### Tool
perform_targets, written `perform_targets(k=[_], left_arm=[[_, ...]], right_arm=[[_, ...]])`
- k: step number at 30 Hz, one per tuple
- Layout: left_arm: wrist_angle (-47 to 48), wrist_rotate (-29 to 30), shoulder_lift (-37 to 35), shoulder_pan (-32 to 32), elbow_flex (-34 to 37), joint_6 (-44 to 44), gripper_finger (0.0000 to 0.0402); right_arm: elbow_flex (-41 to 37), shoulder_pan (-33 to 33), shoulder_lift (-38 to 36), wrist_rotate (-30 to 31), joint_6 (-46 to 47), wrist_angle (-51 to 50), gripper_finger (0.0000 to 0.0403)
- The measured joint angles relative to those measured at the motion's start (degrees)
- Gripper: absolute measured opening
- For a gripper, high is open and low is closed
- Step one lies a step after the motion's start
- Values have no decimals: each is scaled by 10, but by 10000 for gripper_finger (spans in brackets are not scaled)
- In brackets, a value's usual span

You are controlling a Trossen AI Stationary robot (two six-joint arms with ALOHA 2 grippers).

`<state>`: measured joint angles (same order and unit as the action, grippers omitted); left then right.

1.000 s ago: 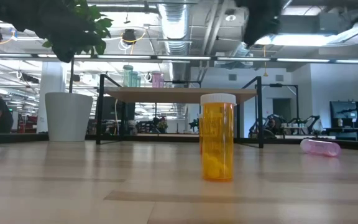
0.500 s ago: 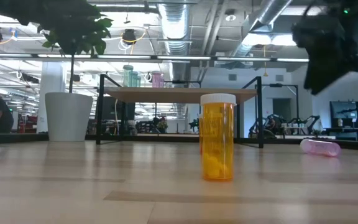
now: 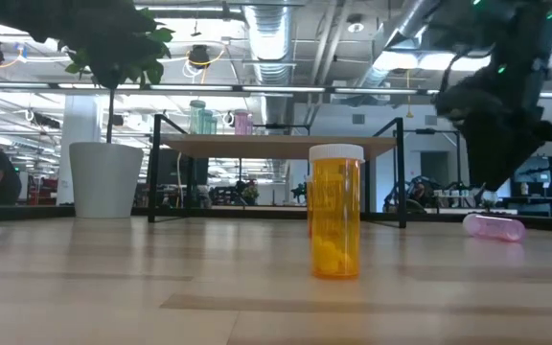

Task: Pick and place medicine bottles onto shelf by color
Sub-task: Put the pink pill bottle on the shelf aligned with the other pink pill bottles

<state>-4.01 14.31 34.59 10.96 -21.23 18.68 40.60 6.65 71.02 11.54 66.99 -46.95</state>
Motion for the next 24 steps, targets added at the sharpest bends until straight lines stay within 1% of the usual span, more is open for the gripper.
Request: perform_targets(k=[3,6,12,16,24], left_arm=[[-1,0,0,0,0,0,141],[-1,0,0,0,0,0,141],[1,0,0,0,0,0,141],[2,0,0,0,0,0,141],[2,0,0,0,0,1,141]], right_arm=[[0,-38,25,-49,-48,31,176],[0,-74,43,-84,-87,59,176],[0,-130,68,-144,-124,59,178],[0,-146,85,-174,-132,60,176],[0,-151,121,-205,-135,68,174]])
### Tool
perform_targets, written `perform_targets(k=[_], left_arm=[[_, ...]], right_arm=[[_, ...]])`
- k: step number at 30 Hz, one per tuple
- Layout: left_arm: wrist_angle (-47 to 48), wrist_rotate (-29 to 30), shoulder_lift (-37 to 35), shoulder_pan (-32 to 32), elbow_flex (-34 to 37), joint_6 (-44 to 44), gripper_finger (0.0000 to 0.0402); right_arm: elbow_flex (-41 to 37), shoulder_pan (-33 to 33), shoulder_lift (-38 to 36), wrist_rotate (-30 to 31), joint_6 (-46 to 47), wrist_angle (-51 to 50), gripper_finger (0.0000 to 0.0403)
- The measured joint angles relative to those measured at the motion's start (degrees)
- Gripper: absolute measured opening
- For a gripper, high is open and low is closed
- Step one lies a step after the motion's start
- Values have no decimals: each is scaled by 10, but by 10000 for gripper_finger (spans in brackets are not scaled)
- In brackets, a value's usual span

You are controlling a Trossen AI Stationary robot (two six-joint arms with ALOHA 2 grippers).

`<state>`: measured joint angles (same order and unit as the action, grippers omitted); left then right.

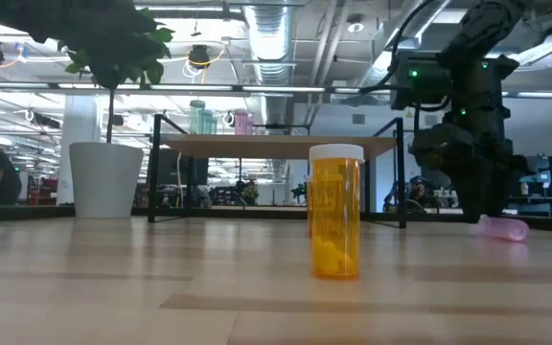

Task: Pick and place medicine bottles onto shelf by color
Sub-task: Put the pink pill bottle on the shelf aligned with the other pink pill bottles

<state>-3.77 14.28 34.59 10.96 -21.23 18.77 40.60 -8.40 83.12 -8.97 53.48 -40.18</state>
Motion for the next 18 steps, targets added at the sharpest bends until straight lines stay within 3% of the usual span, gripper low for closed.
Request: perform_targets(k=[18], left_arm=[[0,0,0,0,0,3,141]], right_arm=[[0,0,8,-11,-1,30,137]])
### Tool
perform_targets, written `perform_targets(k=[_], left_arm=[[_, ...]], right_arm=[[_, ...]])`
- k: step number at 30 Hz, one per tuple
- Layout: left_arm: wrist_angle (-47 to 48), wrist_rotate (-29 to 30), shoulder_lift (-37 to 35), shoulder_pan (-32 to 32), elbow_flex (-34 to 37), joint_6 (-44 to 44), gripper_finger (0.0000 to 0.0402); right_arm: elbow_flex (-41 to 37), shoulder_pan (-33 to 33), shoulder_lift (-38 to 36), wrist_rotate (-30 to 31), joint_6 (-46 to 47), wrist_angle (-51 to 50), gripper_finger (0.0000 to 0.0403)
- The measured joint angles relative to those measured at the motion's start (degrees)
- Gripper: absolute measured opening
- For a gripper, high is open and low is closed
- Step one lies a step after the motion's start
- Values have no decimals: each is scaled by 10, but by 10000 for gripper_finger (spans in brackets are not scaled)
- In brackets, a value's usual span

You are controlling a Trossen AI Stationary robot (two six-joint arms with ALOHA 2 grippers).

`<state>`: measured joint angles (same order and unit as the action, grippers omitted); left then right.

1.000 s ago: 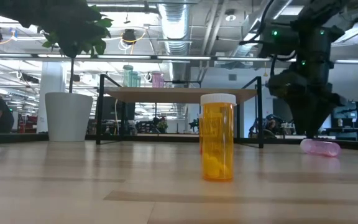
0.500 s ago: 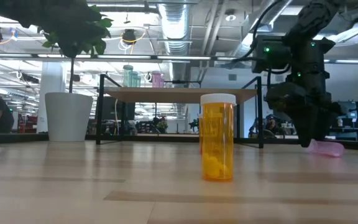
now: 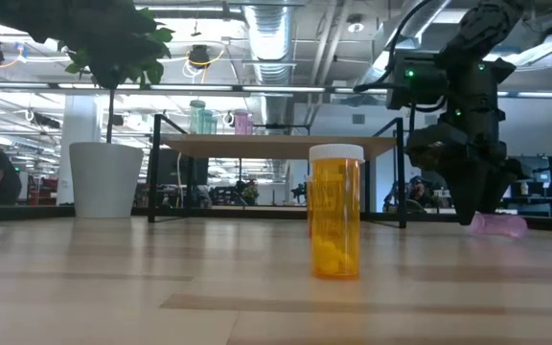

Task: Pick and place medicine bottles onto shelf by color
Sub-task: Put the pink pill bottle on the shelf aligned with the other pink pill bottles

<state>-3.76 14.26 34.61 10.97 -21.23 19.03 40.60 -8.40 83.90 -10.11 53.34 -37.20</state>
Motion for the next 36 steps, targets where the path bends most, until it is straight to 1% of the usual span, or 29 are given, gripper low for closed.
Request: perform_targets(k=[4,7,10,14,18,22,24,26,29,34,36], left_arm=[[0,0,0,0,0,0,141],[0,0,0,0,0,0,141],[-3,0,0,0,0,-1,141],[-3,0,0,0,0,-1,141],[-5,0,0,0,0,-2,141],[-7,0,0,0,0,-3,141],[-8,0,0,0,0,-3,141],[-13,0,1,0,0,-3,141],[-17,0,2,0,0,-13,141],[-18,1,3,0,0,-14,141],[-16,0,3,0,0,-15,141]], right_arm=[[2,4,-11,-5,-1,7,130],[13,13,-34,-4,-3,24,130],[26,25,-67,8,-11,86,132],[42,51,-111,50,-67,212,133],[50,83,-128,122,-162,350,133],[52,101,-114,197,-307,514,138],[54,103,-92,210,-383,606,140],[60,96,-67,213,-438,661,143],[106,79,-21,213,-496,668,145],[211,47,63,214,-564,596,144],[252,35,87,211,-588,584,143]])
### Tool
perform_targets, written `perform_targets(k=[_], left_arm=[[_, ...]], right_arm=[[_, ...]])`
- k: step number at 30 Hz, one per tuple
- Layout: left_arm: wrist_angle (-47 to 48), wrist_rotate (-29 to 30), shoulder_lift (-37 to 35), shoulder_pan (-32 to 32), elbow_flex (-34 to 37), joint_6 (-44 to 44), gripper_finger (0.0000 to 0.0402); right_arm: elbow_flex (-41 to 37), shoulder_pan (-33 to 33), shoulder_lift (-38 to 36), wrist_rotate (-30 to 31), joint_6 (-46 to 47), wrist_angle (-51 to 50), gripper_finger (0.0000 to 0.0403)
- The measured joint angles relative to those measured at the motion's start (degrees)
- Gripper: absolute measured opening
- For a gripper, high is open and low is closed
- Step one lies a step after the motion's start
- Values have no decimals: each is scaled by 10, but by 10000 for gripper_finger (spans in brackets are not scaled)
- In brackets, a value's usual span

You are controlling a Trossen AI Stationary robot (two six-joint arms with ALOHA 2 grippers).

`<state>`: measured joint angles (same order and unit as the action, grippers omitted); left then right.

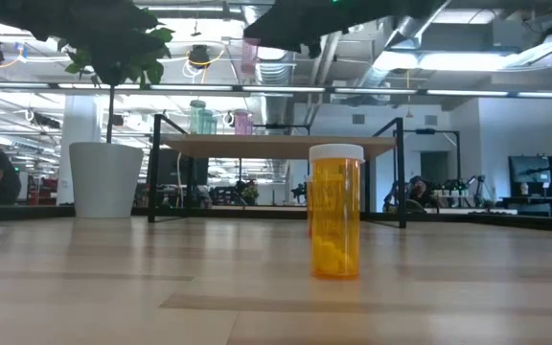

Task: Pick and place medicine bottles onto shelf by color
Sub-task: Put the pink pill bottle on the shelf aligned with the other pink pill bottles

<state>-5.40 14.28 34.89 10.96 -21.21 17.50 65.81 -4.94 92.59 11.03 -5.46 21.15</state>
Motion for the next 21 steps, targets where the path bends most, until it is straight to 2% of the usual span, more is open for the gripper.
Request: perform_targets(k=[5,14,21], left_arm=[[-8,-4,0,1,0,-12,141],[-10,-5,0,2,0,-27,141],[-12,-4,0,2,0,-28,141]], right_arm=[[46,-33,55,-4,-25,9,142],[44,-69,135,-17,-31,71,140],[44,-79,146,-20,-21,82,143]])
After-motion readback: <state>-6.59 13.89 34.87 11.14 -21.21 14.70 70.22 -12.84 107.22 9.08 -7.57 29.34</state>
